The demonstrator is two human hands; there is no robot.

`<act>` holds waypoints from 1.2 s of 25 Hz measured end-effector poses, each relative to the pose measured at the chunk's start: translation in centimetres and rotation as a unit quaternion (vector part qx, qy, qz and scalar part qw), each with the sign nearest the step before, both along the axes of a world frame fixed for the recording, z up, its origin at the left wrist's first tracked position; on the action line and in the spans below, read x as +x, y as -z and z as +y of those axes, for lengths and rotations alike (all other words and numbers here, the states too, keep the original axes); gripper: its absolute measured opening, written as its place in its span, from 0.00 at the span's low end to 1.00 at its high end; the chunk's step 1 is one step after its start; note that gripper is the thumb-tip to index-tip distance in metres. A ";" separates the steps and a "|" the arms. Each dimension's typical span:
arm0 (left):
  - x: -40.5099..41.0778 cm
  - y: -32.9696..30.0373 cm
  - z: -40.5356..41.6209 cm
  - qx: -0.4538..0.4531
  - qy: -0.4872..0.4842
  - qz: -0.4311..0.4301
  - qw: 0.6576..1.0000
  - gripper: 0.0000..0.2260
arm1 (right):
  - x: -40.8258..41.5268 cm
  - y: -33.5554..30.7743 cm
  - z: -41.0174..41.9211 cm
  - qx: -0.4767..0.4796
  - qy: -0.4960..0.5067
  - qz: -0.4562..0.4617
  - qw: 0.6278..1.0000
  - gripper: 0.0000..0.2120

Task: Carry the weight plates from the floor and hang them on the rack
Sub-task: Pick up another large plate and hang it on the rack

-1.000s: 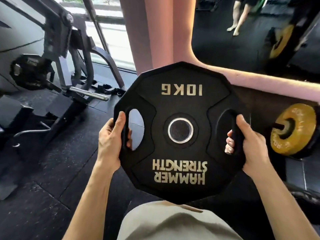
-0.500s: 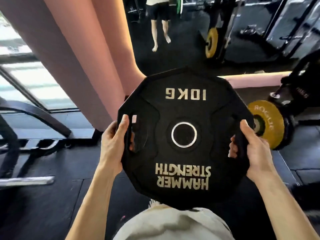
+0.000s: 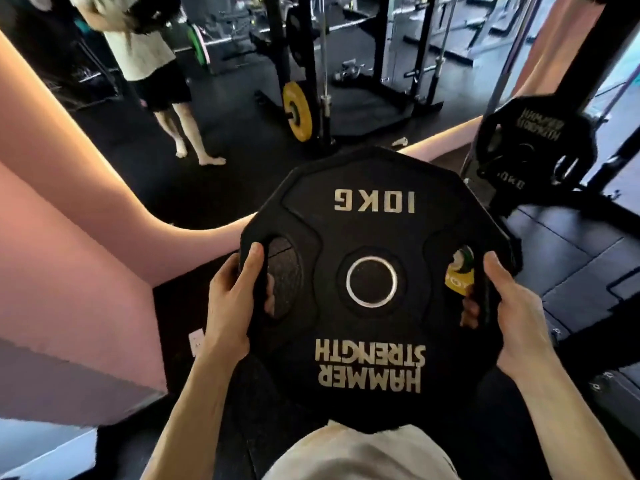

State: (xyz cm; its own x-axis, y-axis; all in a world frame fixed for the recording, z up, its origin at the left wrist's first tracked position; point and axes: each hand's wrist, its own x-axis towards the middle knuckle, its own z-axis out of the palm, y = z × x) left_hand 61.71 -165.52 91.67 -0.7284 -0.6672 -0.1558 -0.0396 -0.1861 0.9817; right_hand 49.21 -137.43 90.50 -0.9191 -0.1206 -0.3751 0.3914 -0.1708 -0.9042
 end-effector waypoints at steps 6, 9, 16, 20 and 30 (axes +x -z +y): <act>-14.7 -2.0 -5.9 0.001 0.130 0.002 0.991 0.14 | -8.0 -2.0 -4.2 -0.022 0.122 0.004 0.992 0.21; -21.7 -3.0 -7.7 -0.007 0.193 0.015 0.981 0.14 | -11.3 -3.6 -5.4 -0.003 0.174 0.023 0.984 0.28; -38.3 -3.9 -11.6 -0.006 0.335 0.066 0.940 0.13 | -18.9 -4.8 -9.5 0.001 0.322 0.079 0.943 0.25; -45.7 -3.5 -11.4 -0.012 0.379 0.102 0.920 0.13 | -22.9 -4.4 -10.4 0.028 0.383 0.103 0.917 0.32; -57.2 0.0 -5.3 -0.014 0.407 0.165 0.898 0.17 | -31.2 -2.1 -5.2 0.059 0.410 0.167 0.895 0.33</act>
